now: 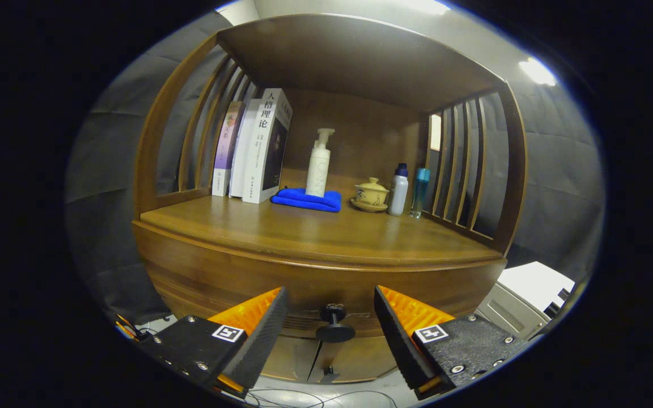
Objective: Pull open the drawer, take out the items inside it, and place them on the countertop above the cabinet.
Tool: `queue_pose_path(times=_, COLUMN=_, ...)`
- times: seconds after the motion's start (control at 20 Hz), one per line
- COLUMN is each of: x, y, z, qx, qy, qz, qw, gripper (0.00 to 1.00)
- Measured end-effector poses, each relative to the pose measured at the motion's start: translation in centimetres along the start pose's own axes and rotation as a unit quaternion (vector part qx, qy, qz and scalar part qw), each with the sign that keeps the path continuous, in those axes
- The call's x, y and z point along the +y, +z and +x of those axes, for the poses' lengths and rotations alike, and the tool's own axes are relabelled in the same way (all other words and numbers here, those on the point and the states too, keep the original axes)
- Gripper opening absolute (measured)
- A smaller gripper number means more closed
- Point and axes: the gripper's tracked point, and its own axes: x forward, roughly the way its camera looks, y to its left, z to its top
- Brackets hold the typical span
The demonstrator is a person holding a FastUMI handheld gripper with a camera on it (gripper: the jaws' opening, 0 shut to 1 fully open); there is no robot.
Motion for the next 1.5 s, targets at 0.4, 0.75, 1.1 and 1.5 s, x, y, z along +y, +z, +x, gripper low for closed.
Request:
queue_pose_path(times=0.4, x=-0.3, y=-4.3, z=1.7, qx=0.065, qy=0.011, qz=-0.031, qw=0.997, gripper=0.81)
queue_pose_path(times=0.75, x=0.0, y=-4.3, z=2.5, qx=0.044, qy=0.033, qz=0.003, qw=0.998, gripper=0.46)
queue_pose_path(times=1.1, x=-0.1, y=-4.5, z=2.4, qx=0.034, qy=0.023, qz=0.033, qw=0.999, gripper=0.28)
queue_pose_path(times=1.5, x=-0.7, y=-5.7, z=-3.8, qx=0.030, qy=0.008, qz=0.010, qw=0.999, gripper=0.28)
